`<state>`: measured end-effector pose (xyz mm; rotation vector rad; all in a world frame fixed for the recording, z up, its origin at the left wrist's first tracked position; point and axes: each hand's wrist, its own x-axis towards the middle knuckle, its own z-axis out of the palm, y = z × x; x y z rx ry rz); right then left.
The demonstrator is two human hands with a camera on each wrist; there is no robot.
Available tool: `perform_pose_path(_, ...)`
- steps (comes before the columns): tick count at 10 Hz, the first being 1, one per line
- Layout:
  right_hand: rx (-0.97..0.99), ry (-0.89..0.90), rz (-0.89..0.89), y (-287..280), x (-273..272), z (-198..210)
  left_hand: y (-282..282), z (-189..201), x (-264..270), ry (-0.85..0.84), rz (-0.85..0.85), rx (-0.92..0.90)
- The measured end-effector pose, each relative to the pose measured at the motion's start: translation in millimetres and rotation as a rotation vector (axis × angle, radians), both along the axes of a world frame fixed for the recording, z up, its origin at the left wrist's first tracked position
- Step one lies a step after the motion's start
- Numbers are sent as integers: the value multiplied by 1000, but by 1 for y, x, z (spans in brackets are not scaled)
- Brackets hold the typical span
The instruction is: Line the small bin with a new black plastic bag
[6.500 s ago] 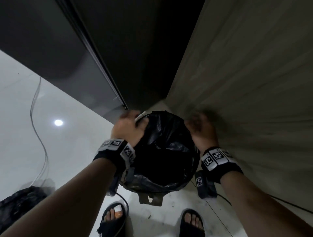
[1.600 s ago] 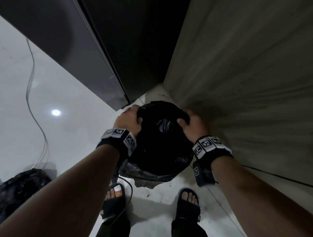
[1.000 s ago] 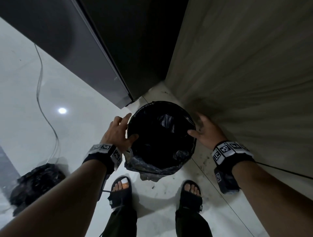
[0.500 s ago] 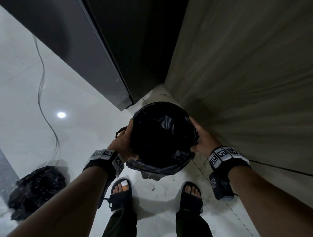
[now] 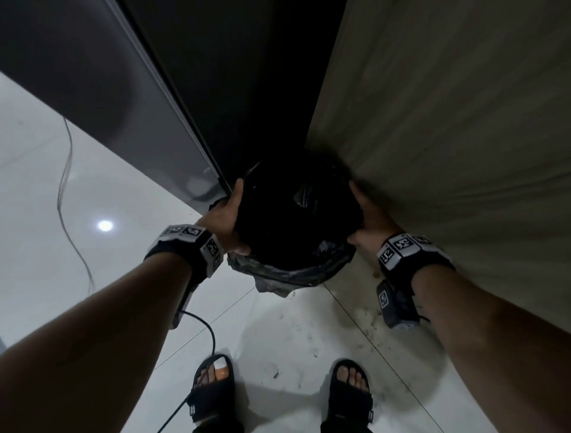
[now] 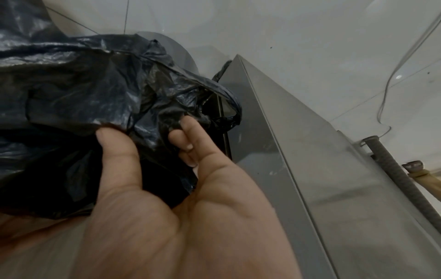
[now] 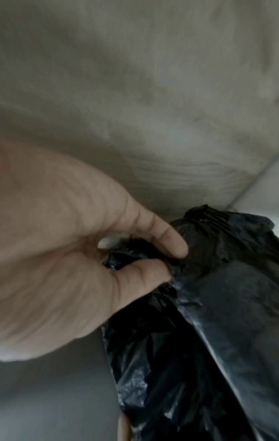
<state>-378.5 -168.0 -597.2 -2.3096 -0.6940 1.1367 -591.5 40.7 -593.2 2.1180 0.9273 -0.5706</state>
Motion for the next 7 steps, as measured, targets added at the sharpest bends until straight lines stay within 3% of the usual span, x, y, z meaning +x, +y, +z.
perform_pose_path(1, 53, -54, 2, 12, 14, -15, 9, -2, 15, 14, 37, -5)
perform_pose_path(2, 12, -103, 8, 24, 19, -15, 21, -3, 24, 48, -44, 60)
perform_pose_path(5, -73, -111, 15, 21, 25, -32, 22, 3, 23, 114, -65, 118)
perform_pose_path(7, -96, -205, -33, 25, 2, 63, 2, 69, 23, 41, 5, 177)
